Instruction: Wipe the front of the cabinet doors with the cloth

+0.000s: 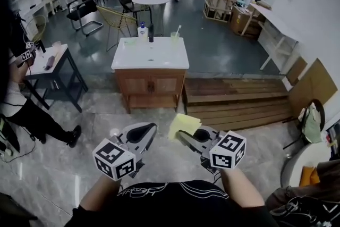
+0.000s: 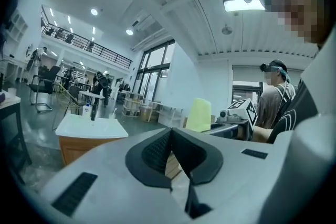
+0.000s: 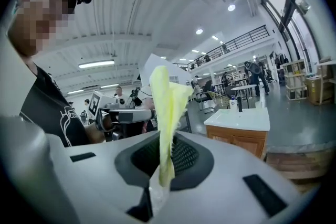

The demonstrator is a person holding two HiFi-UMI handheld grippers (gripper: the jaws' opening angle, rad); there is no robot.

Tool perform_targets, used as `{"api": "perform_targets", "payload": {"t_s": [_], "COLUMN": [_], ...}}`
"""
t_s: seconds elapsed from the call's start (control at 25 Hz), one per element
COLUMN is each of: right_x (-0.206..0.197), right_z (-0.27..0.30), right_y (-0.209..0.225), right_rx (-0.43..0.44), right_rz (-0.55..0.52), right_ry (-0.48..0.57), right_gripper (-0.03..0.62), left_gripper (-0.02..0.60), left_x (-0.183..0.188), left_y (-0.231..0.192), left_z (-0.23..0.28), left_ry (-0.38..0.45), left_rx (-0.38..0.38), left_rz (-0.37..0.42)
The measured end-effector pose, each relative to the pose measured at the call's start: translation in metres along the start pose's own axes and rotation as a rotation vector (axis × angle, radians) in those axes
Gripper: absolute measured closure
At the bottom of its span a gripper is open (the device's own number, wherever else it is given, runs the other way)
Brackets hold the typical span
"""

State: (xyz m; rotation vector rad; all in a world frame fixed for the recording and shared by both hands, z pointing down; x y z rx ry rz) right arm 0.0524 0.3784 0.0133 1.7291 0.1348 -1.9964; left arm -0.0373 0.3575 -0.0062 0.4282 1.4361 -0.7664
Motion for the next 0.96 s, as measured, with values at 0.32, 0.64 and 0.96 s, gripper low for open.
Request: {"api": "perform_targets", "payload": {"t_s": [0.32,0.64,0.96], "right_x": [-0.025,-0.025,-0.030], "right_z": [-0.064,-0.095,-0.113], "right_y": [-0.023,-0.057,-0.086], "right_rx": [0.022,0.067,0.092], "right_rz": [0.006,-0.043,-0.060], "right_ry": [0.019,0.029,0.047], "right_gripper": [0.553,0.553,0.553], "left_gripper": [0.575,0.575,0.575], "left_x": [-0.012,-0.008,-0.010], "left_y": [0.067,0.117,0.147], "left_z": [-0.003,-0.024,-0.045], "left_ry": [0.005,0.042,0.035], "left_rx": [0.056,0.091,0.108], "left_rz": [0.008,0.037,0.070]}}
Point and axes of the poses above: the fingertips, and each gripper's own axes: z forward along the fingers, y to its right, x out of its top, the point moved 1 cm from there along -z, backward along the fingers, and after that the axes turned 11 degrees about x, right-handed, at the moved point
